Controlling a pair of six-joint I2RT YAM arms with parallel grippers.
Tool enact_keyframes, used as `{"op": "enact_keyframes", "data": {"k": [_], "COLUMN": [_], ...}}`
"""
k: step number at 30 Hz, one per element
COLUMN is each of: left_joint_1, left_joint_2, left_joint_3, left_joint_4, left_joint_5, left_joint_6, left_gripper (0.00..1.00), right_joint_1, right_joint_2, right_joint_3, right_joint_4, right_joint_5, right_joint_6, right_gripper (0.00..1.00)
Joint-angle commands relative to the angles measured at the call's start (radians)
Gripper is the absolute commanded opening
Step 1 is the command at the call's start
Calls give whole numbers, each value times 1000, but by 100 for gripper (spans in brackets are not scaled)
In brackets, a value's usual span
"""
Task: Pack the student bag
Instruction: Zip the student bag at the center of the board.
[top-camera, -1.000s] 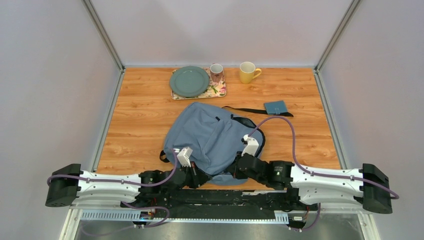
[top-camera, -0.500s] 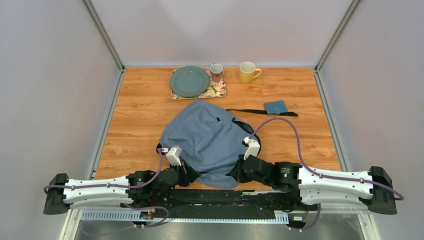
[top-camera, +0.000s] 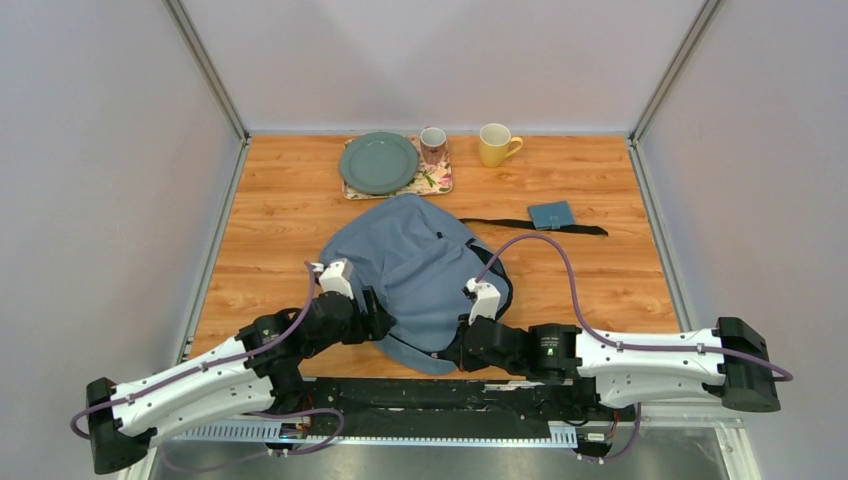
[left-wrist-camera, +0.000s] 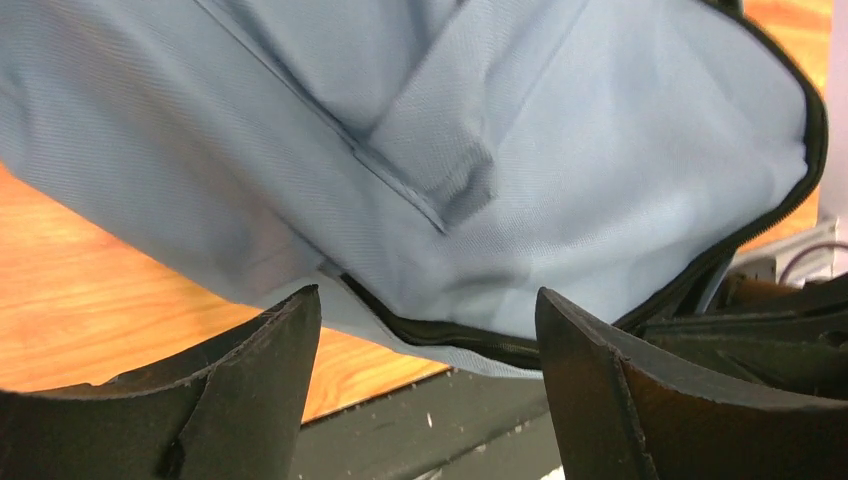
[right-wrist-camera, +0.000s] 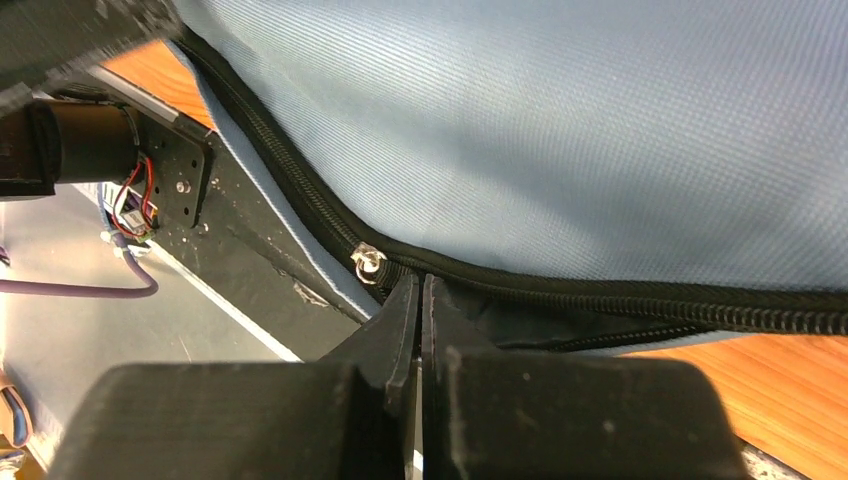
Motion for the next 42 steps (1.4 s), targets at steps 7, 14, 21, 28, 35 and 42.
{"op": "enact_keyframes", "data": {"k": [7,14,21,28,35,42], "left_joint_1": [-49,-63,-62,-35,20,33], "left_joint_2": [-30,65,70,-5,-13,-5], "left_joint_3": [-153,-180,-131,-68,17,80], "left_joint_4": [141,235,189,26,-223,-250], "left_joint_5": [266,268,158,38,-51,12], "left_joint_6": [-131,-134,-91,16,169,216], "left_gripper": [85,85,20,0,0,63], "right_joint_1": [8,8,15,15,4,-8], "right_joint_2": [-9,-35,-27,-41,-54,-47], "right_joint_3": [62,35,15,21,70,99], "right_joint_4": [43,38,11,-54,-103,-108], "right_joint_5": [64,33,7,56,131,140], "right_joint_6": [-11,-4,2,17,-26,-49], "right_gripper": [0,0,0,0,0,0]}}
